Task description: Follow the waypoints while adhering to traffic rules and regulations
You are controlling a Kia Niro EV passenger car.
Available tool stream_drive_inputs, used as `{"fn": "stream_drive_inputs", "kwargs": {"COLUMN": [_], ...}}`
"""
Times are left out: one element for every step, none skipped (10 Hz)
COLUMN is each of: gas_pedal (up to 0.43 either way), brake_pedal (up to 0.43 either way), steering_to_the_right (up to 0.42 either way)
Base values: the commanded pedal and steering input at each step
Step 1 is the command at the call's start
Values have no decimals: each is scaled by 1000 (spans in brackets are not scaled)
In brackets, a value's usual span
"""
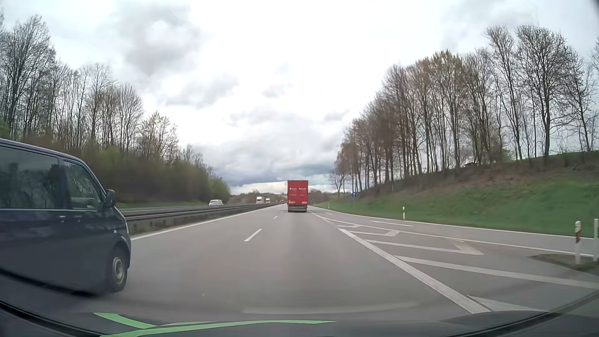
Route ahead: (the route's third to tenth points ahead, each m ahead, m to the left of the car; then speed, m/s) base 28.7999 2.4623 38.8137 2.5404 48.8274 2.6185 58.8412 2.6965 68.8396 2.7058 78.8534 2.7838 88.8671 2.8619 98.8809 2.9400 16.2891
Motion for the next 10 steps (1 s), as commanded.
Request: {"fn": "stream_drive_inputs", "kwargs": {"gas_pedal": [157,157,157,157,157,157,157,157,157,157], "brake_pedal": [0,0,0,0,0,0,0,0,0,0], "steering_to_the_right": [-1,-2,-2,-2,-2,-1,-2,-2,-2,-2]}}
